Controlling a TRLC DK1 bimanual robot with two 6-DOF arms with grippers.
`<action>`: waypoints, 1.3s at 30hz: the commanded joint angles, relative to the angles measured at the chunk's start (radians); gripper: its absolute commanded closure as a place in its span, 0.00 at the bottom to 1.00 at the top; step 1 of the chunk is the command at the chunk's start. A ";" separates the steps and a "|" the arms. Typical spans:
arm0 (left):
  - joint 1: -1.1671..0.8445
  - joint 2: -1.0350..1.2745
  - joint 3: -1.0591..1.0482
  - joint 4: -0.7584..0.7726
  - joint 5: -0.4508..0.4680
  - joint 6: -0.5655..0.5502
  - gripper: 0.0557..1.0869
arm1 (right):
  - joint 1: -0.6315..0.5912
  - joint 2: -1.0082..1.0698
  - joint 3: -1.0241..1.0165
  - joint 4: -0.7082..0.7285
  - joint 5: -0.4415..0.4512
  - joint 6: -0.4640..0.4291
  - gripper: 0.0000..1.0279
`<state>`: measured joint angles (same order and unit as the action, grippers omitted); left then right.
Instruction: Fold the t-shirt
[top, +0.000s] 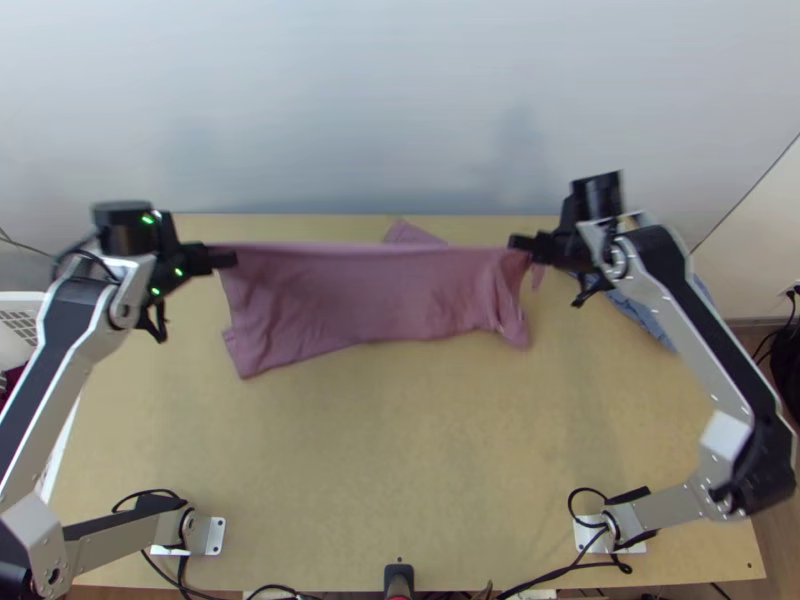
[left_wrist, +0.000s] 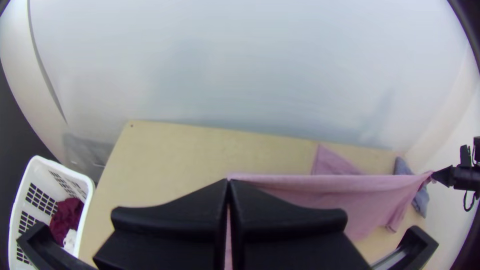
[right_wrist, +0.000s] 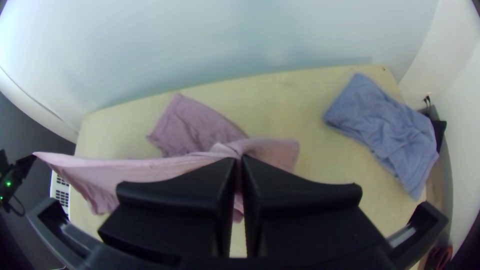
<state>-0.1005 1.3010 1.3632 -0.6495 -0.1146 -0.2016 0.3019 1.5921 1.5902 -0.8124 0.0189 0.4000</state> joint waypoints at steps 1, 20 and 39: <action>0.005 -0.026 0.221 -0.038 -0.060 -0.005 0.96 | -0.026 -0.124 0.149 -0.011 0.001 -0.001 0.97; -0.031 -0.157 0.697 -0.108 -0.134 0.145 0.96 | 0.085 -0.405 0.433 -0.065 0.220 -0.253 0.97; 0.104 -0.588 0.695 -0.687 0.133 0.288 0.96 | 0.109 -0.644 0.585 -0.625 0.184 -0.253 0.97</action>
<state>-0.1207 0.8497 2.0899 -1.1004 -0.1402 0.0616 0.4088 1.0367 2.1925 -1.2438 0.2245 0.1081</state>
